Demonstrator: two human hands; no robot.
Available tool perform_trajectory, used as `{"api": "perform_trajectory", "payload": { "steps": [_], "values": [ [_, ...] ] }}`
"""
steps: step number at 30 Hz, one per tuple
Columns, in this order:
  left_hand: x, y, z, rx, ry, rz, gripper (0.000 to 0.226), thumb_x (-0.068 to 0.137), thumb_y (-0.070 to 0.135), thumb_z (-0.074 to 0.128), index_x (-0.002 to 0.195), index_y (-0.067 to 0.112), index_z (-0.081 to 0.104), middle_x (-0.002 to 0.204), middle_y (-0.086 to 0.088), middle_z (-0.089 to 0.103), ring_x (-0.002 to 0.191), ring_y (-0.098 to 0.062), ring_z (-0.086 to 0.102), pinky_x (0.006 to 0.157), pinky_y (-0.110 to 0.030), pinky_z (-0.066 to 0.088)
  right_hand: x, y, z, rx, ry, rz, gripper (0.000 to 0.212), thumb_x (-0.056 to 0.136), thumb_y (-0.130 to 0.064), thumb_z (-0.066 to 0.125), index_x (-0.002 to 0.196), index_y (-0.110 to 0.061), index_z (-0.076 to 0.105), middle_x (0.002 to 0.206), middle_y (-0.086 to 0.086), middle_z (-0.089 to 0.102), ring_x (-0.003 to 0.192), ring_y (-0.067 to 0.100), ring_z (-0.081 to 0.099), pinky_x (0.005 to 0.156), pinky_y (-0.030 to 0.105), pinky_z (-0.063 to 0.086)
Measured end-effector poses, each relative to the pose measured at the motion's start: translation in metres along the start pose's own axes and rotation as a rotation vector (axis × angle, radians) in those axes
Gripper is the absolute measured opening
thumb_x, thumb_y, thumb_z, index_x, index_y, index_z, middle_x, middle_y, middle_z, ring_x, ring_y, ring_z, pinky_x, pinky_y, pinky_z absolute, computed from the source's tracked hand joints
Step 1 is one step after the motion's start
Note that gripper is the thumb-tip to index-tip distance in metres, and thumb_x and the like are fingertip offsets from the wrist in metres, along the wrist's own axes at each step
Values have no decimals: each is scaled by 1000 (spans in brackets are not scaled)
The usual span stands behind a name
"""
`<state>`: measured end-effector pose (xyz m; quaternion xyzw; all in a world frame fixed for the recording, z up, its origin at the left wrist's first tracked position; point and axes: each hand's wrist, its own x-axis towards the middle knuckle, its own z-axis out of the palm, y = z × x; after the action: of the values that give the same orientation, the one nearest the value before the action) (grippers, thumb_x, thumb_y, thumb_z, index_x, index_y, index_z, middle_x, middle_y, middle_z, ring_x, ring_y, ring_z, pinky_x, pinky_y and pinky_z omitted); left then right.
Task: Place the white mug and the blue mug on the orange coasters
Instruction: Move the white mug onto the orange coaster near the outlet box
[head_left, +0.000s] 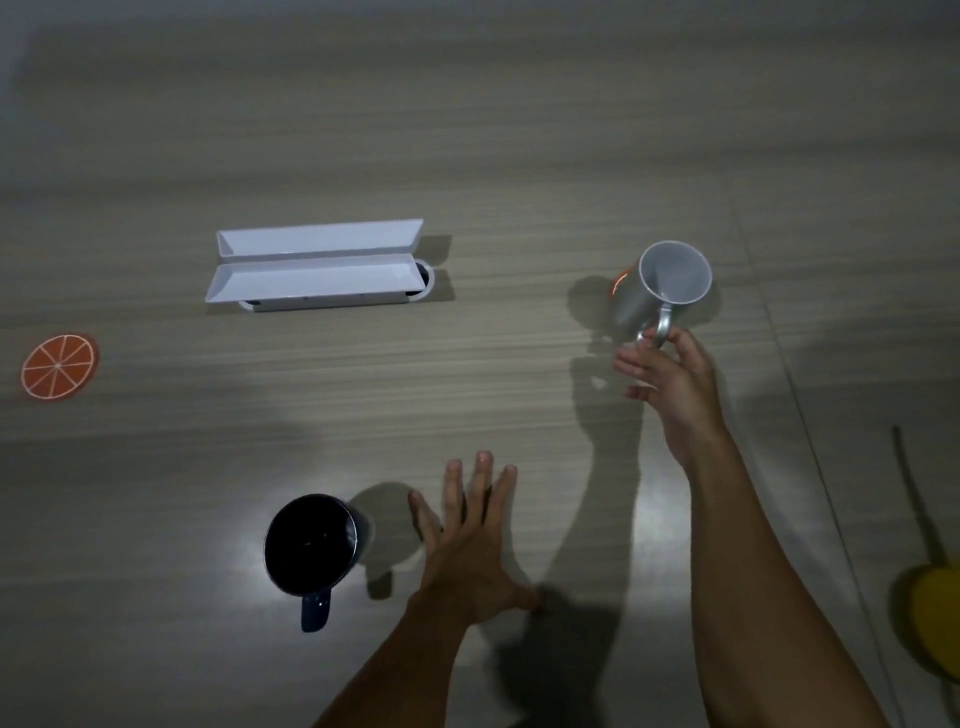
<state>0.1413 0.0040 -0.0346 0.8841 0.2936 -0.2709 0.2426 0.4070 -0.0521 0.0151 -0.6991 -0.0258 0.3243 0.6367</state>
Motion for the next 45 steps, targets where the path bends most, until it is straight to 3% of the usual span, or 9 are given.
{"api": "perform_trajectory", "payload": {
  "steps": [5,10,18,33,40,45],
  "values": [
    [0,2,-2,-5,9,-12,146,52,80,69,145,36,-35,152,4,-51,135,-33,-50,101,-70,-32,19,-8,-4,-4,15,-31,9,97,-16,59,97,-25,58,103,14,72,97,28,72,62,30,46],
    [1,1,-1,-22,8,-17,145,50,84,65,145,38,-34,152,6,-50,136,-33,-49,104,-73,-27,34,-12,-7,-36,23,-30,4,99,-17,57,101,-21,57,100,14,72,97,30,71,61,31,46],
    [3,0,1,-29,19,-12,144,52,86,65,145,39,-35,151,7,-51,137,-32,-49,103,-72,-30,45,-2,-8,-44,19,-28,5,101,-22,56,105,-19,55,99,15,72,86,21,73,58,29,46],
    [4,-1,5,-47,29,-18,146,48,88,65,145,41,-34,151,9,-50,136,-31,-49,106,-75,-23,51,7,-13,-53,34,-7,10,98,-23,59,107,-22,55,104,14,73,83,23,72,56,28,45],
    [2,-2,4,-83,49,8,149,44,90,64,146,40,-32,153,7,-48,137,-30,-49,106,-74,-24,30,15,-16,-109,117,-1,42,91,-14,67,130,-26,55,98,6,74,69,18,72,51,25,46],
    [0,-4,4,-66,48,42,150,45,91,64,147,38,-32,153,3,-48,137,-33,-48,104,-75,-25,-27,51,-23,-138,197,55,32,89,-15,68,112,-35,63,97,7,75,79,29,74,61,32,50]
  ]
}}
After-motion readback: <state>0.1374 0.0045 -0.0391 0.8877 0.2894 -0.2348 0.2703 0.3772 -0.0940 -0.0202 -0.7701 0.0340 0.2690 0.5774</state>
